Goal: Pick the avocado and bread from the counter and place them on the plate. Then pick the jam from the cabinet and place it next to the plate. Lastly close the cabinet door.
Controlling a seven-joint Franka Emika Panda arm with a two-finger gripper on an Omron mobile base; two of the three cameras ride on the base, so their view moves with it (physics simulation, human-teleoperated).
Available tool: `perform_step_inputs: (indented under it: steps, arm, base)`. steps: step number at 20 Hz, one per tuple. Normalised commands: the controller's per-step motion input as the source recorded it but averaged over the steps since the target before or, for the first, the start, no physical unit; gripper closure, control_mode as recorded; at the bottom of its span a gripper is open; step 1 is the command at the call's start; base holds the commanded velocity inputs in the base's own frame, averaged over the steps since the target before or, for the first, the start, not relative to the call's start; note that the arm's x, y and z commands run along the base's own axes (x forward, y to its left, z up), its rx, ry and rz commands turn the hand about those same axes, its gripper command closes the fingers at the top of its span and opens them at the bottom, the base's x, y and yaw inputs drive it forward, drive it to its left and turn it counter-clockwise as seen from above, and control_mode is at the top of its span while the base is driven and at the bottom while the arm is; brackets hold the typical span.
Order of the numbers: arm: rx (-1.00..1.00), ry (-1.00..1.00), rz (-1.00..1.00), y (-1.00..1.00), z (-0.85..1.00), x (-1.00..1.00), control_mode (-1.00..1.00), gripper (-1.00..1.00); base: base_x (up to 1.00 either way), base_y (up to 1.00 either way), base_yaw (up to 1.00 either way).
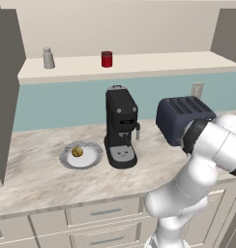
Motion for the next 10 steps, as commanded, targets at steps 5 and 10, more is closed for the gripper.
perform_step_inputs:
  steps: [5,10]
  arm:
    - [0.0,0.04,0.03,-0.13,-0.52,-0.12,-1.0,-1.0]
    - [0.0,0.02,0.0,0.0,-0.08,0.0,-1.0,1.0]
  base:
    - [0.0,0.0,0.0]
    - [0.0,0.0,0.0]
